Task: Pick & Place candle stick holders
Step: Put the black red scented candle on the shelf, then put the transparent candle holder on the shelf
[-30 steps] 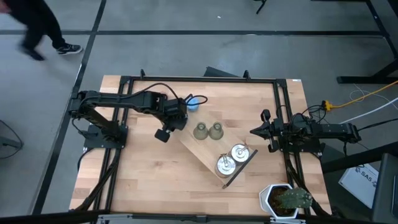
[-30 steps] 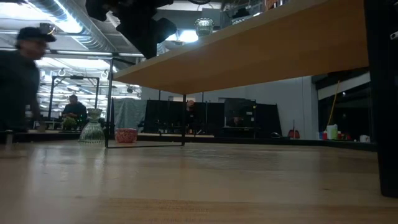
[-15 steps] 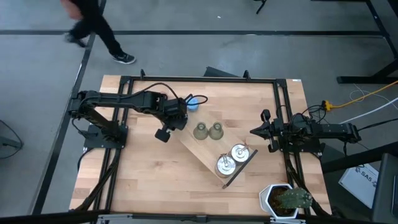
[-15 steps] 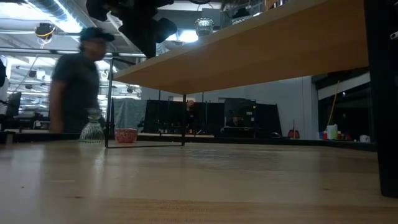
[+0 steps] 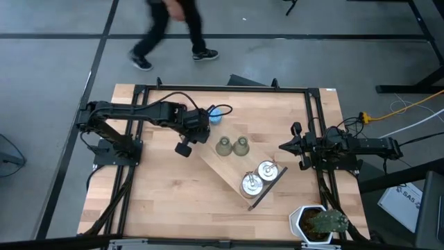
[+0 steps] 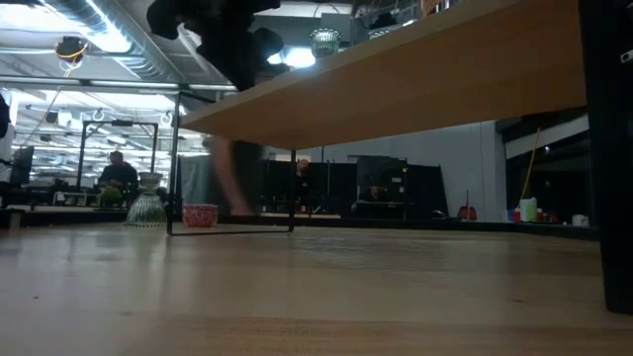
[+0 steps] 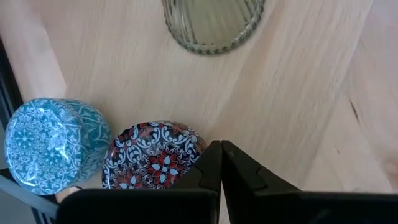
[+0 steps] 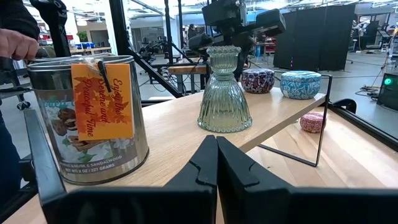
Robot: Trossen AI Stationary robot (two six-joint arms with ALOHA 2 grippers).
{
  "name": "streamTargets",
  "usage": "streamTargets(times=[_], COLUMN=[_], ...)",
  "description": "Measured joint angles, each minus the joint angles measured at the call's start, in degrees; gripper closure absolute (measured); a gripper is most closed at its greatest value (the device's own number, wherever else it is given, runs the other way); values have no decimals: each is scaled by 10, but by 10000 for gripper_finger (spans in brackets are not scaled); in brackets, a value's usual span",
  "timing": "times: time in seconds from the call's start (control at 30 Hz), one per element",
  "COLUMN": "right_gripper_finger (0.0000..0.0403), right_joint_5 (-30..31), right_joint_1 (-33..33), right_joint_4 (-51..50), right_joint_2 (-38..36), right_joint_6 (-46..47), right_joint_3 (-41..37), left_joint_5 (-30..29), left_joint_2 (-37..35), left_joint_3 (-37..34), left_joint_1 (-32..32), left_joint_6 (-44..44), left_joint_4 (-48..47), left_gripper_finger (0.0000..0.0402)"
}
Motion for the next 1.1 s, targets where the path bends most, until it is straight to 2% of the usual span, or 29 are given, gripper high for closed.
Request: streamTargets(times=[0.5, 0.8, 1.1], right_gripper_finger=[402, 402, 402], right_joint_5=[0, 0, 0], right_joint_1=[0, 0, 0], right_joint_4=[0, 0, 0], right_joint_2=[0, 0, 0], right_joint_6=[0, 0, 0], right_joint_3=[0, 0, 0], left_joint_5=[-58, -55, -51], left_joint_2=[19, 18, 15], left_joint_3=[0, 0, 84], left_joint_1=[0, -5, 1], left_joint_6=[13, 15, -10], left_joint_4=[2, -17, -87], left_gripper_finger=[400, 400, 400])
